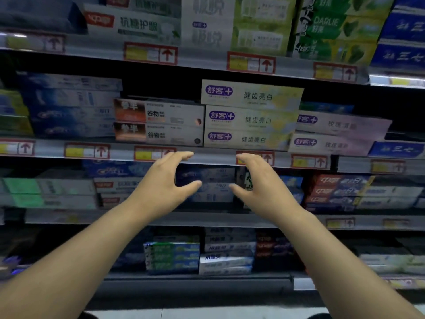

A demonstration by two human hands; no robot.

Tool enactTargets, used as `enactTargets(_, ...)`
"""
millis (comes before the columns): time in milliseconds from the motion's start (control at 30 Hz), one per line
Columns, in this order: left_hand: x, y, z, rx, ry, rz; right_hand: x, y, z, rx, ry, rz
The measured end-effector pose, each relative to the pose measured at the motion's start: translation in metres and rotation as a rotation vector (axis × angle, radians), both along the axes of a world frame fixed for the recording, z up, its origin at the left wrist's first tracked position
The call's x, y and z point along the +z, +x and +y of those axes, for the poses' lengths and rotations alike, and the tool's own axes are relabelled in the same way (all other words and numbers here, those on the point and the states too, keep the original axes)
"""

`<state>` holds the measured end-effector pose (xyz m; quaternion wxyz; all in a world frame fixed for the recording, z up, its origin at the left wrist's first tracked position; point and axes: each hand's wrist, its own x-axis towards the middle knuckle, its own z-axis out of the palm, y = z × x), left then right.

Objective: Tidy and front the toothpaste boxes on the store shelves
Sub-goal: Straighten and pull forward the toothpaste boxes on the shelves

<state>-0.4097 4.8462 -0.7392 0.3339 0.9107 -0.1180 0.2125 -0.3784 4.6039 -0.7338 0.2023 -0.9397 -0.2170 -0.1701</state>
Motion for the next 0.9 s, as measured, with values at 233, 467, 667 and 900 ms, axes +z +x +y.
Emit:
enactTargets(233,-0.060,-0.002,0.035,0.054,0.069,0.153,-0.042,0.002,0.022,0.052,-0.075,0.100)
enactTargets(467,-0.099,0.005,0.057,0.096,0.093,0.255,-0.077,0.014,0.055,0.096,-0.112,0.179)
enactTargets(667,-0.122,0.007,0.081,0.196,0.044,0.315,-0.108,0.019,0.093,0.136,-0.029,0.271)
enactTargets(900,-0.113,0.007,0.104,0.313,-0.209,0.225,-0.114,0.024,0.138,0.156,0.140,0.294)
